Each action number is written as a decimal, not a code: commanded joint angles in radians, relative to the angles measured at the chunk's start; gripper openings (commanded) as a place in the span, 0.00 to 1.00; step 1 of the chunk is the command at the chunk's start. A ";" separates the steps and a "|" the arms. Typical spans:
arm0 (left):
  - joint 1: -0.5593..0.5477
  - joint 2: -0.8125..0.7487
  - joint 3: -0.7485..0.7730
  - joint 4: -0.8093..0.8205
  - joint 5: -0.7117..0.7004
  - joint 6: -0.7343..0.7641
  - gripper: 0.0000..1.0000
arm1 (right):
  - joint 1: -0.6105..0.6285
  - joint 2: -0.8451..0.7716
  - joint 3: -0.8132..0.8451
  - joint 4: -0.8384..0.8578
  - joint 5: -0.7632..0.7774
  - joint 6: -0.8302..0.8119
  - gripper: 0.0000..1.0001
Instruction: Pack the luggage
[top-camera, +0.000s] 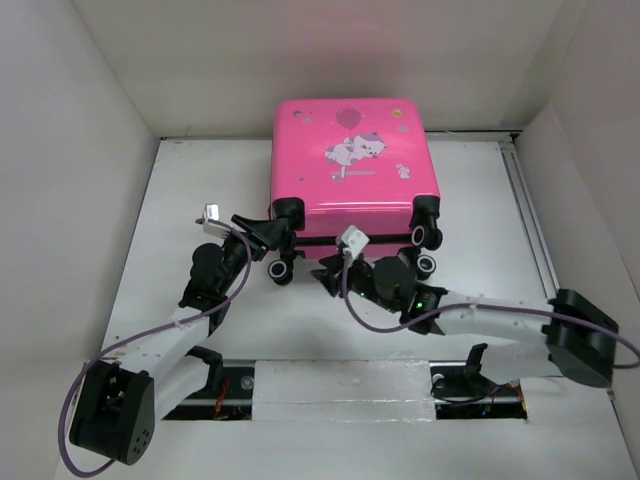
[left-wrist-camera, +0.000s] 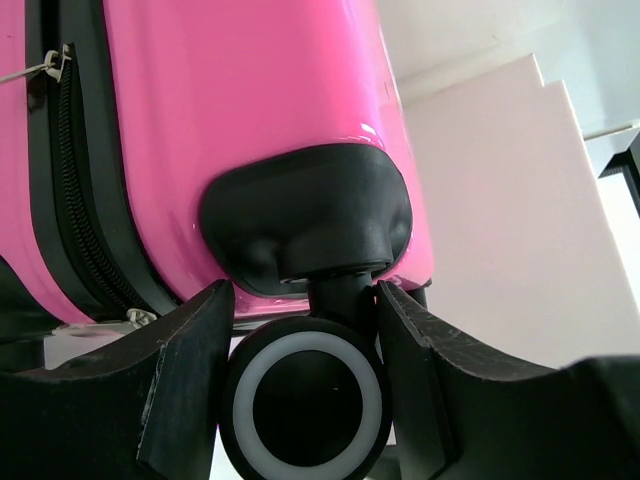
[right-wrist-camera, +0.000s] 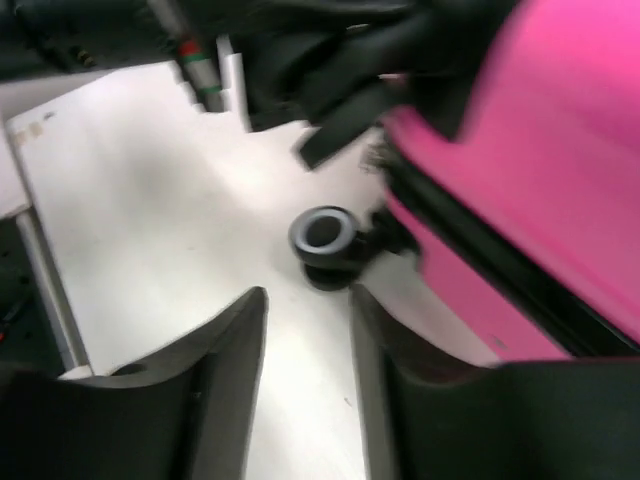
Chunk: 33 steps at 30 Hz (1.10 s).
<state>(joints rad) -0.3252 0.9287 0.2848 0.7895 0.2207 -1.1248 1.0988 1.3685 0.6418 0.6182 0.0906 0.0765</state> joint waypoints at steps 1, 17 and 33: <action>-0.011 -0.008 0.106 0.205 0.066 -0.017 0.00 | -0.035 -0.164 -0.019 -0.283 0.249 0.019 0.42; -0.011 -0.037 0.106 0.116 0.089 0.120 0.00 | -0.938 -0.057 0.338 -0.511 0.025 -0.011 0.16; -0.343 0.127 0.202 0.113 0.072 0.323 0.00 | -0.947 0.499 0.923 -0.687 -0.653 -0.095 0.23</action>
<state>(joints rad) -0.5667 1.0302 0.3973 0.7200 0.1951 -0.8299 0.0345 1.7924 1.4082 0.0288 -0.2153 -0.0479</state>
